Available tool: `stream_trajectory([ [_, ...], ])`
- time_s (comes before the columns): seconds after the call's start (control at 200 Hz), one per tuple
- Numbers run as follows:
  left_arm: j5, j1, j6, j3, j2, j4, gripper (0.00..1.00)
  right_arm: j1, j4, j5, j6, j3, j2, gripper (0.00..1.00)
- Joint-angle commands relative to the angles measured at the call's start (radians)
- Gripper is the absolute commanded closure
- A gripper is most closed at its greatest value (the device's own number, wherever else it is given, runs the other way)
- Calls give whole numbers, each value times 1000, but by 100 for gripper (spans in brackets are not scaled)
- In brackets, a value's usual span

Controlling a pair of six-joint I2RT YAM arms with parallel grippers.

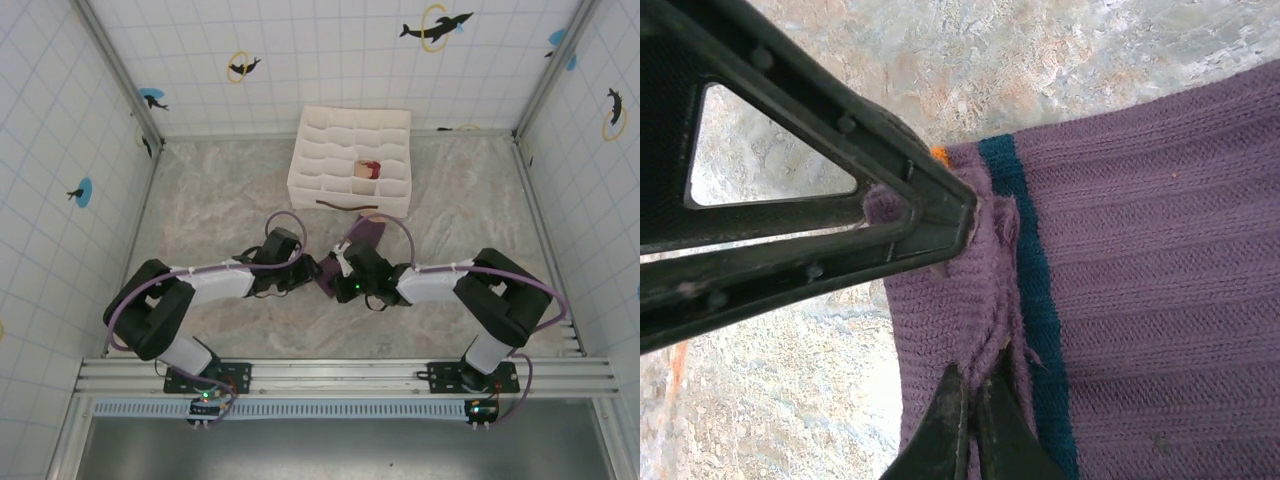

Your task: Roll the socks

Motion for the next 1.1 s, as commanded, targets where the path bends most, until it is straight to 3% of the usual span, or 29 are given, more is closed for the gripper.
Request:
stream_trajectory([
  [0.0,-6,6,-19,13,32,25,52,-13,-12,-10,21,-34,29,100],
  [0.26,-3,4,-39,6,61,26,80,-27,16,-8,34,-43,20,100],
  [0.425,0,3,-14,51,75,-51,100,-18,13,36,-2,-56,-48,85],
  [0.605,14,5,16,121,77,-155,100,20,10,123,-111,-83,-166,59],
  [0.801,42,7,21,180,74,-244,100,163,19,388,-297,-110,-236,39],
  [0.941,93,14,12,187,78,-253,100,283,89,637,-440,-130,-212,36],
  [1.096,131,22,7,181,79,-257,100,350,185,774,-548,-135,-126,39],
])
